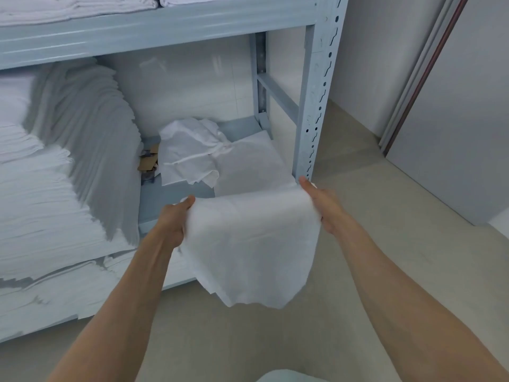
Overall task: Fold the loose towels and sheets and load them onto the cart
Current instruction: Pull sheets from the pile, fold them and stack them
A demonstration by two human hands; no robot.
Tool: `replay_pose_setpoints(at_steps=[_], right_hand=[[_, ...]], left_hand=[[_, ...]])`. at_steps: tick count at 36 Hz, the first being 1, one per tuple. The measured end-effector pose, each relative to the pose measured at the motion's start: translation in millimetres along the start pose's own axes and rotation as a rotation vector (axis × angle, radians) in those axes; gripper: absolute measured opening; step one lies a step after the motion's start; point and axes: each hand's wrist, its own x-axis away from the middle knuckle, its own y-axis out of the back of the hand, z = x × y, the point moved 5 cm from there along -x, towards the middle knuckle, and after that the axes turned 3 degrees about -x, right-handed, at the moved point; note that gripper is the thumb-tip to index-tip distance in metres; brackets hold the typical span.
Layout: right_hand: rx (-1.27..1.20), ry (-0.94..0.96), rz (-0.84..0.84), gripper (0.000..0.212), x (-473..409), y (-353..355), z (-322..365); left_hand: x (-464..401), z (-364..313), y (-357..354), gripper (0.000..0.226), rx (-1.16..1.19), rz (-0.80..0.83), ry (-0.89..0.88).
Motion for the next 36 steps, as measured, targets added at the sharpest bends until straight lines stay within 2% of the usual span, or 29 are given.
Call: replay_pose_setpoints(at_steps=[2,5,7,9,11,13,14,16,17,19,21,24,26,29,31,32,36], right_hand=[[0.0,-0.054,0.077,0.055,2,1,-1],[-0.154,-0.116,0.171,0.044,12,0,-4],[-0.248,-0.123,0.157,0.039,14,1,-4],[-0.265,-0.099,0.096,0.041,15,1,-2],[-0.213,-0.056,-0.014,0.044,12,4,-1],[-0.116,0.003,-0.09,0.022,10,6,1],[-0.036,0.053,-0.113,0.021,9,7,4],[0.239,0.146,-0.144,0.046,4,8,10],[0.361,0.18,-0.17,0.051,3,9,12],[0.5,0.193,-0.204,0.054,0,13,13],[0.573,0.175,-0.22,0.048,0,15,11],[0.579,0.178,-0.231,0.032,0,17,7],[0.534,0.183,-0.227,0.028,-1,19,5],[0.448,0.132,-0.18,0.026,-1,24,4],[0.365,0.014,-0.063,0.066,-3,25,2],[0.357,-0.034,0.0,0.076,-3,25,0],[0.431,-0.055,0.176,0.07,2,22,3]], left_hand=[[2,1,-1,0.032,0.062,0.042,-0.026],[5,1,-1,0.041,0.157,0.242,-0.103],[10,0,4,0.05,0.131,0.33,-0.146],[13,0,4,0.047,0.001,0.37,-0.188],[15,2,2,0.032,-0.118,0.34,-0.196],[11,5,1,0.027,-0.186,0.257,-0.17],[8,8,1,0.033,-0.206,0.207,-0.134],[3,14,0,0.044,-0.227,0.129,-0.038],[1,16,-1,0.051,-0.231,0.111,0.012],[-1,21,-4,0.068,-0.221,0.087,0.084],[-2,22,-4,0.073,-0.206,0.043,0.092],[-2,15,-2,0.05,-0.185,-0.01,-0.001],[1,9,-2,0.042,-0.195,0.021,-0.06],[14,4,-7,0.044,-0.282,0.142,-0.104],[21,2,-13,0.041,-0.366,0.236,-0.181],[23,3,-16,0.042,-0.42,0.268,-0.218],[28,12,-28,0.059,-0.702,0.373,-0.305]])
